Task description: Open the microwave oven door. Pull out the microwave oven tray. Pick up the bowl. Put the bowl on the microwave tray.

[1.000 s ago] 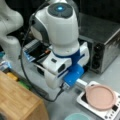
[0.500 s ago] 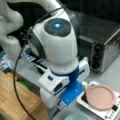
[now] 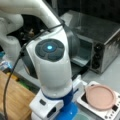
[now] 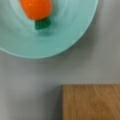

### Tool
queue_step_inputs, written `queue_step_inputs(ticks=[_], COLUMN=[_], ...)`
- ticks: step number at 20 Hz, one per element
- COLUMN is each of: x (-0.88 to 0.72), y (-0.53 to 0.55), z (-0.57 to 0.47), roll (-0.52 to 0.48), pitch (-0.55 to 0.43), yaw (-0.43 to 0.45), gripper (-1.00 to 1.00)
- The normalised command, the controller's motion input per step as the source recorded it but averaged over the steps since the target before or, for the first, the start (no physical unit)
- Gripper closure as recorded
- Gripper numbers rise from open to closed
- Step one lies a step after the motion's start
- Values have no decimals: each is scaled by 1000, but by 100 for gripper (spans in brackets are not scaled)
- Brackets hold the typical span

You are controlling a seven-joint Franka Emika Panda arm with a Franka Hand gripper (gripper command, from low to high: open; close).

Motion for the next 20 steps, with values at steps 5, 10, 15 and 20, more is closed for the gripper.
queue_step_inputs(ticks=[5,10,15,20], x=[434,453,411,312], y=[-338,-183,-120,-63], z=[-68,-173,-107,-102], roll=[199,232,247,279], pitch=[80,2,-11,-40], yaw=[66,-6,-51,-115], gripper=[-100,-100,-100,-100])
